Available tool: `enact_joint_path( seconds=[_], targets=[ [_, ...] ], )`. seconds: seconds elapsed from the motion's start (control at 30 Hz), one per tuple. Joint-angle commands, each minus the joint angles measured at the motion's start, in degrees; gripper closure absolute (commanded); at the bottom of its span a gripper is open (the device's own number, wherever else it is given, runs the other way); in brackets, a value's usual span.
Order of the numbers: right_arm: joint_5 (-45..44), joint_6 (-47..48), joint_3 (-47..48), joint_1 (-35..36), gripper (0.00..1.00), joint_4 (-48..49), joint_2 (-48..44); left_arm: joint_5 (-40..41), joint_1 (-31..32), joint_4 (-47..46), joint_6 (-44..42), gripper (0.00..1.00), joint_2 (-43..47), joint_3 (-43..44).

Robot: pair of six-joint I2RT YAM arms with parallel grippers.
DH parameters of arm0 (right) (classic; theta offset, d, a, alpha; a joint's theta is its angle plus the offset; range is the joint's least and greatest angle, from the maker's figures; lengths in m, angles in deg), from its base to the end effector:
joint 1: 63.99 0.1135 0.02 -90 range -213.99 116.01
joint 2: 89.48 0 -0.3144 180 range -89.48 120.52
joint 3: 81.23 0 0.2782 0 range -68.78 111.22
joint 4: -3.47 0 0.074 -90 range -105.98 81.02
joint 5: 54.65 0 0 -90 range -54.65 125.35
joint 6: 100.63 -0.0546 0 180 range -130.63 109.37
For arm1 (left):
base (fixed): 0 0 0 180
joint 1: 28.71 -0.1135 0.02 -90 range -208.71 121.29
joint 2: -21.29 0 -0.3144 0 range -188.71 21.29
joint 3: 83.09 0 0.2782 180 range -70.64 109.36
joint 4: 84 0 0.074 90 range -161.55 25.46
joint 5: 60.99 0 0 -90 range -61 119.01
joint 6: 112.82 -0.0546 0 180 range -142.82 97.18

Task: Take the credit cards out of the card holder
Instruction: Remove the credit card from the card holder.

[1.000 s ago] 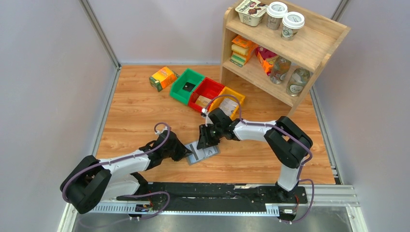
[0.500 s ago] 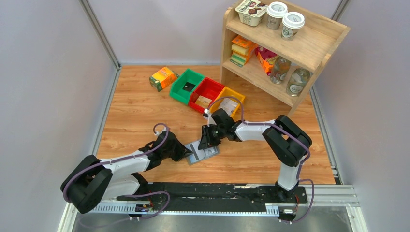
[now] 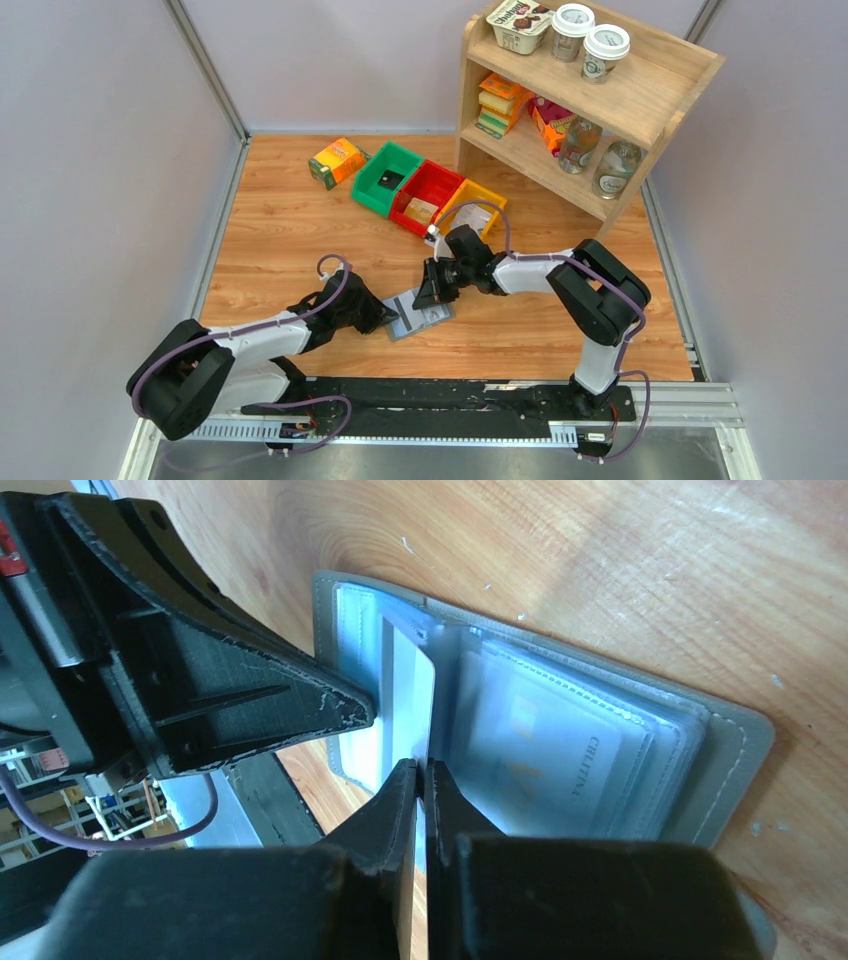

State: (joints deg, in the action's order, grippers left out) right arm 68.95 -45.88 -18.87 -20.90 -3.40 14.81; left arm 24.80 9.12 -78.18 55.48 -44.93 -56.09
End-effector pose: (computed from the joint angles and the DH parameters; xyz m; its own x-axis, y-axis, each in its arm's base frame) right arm 0.2593 0.2839 0.1424 -0.9308 -0.2124 -0.2976 -0.3649 0.5900 0.7202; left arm 0.1551 -0.1255 0.1344 -0.7524 -0.6522 -0.0924 -0.4149 0.5783 -0.7025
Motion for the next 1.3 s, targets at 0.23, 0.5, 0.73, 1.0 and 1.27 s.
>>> enact_joint_path(
  seconds=[0.23, 0.5, 0.73, 1.0, 1.27],
  targets=[
    [3.3, -0.5, -2.1, -2.2, 0.98, 4.1, -3.4, 1.0, -0.5, 2.7, -0.6, 0.94, -3.0, -1.6],
    [-0.2, 3.5, -2.3, -4.5, 1.0, -2.9, -7.4, 0.8, -0.8, 1.9, -1.1, 0.94, -2.6, -1.7],
    [-6.3, 8.9, -0.5, -4.6, 1.0, -13.7, -13.1, 1.0, -1.5, 4.6, -5.5, 0.88, 1.3, 1.2],
    [-16.5, 16.5, 6.8, -4.4, 1.0, -27.3, -19.1, -3.0, -6.9, 15.9, -16.7, 0.56, 9.5, 11.4],
    [-37.6, 27.8, 23.6, -3.4, 1.0, -41.9, -18.0, -8.6, -19.4, 36.9, -33.6, 0.33, 13.0, 27.5]
  ],
)
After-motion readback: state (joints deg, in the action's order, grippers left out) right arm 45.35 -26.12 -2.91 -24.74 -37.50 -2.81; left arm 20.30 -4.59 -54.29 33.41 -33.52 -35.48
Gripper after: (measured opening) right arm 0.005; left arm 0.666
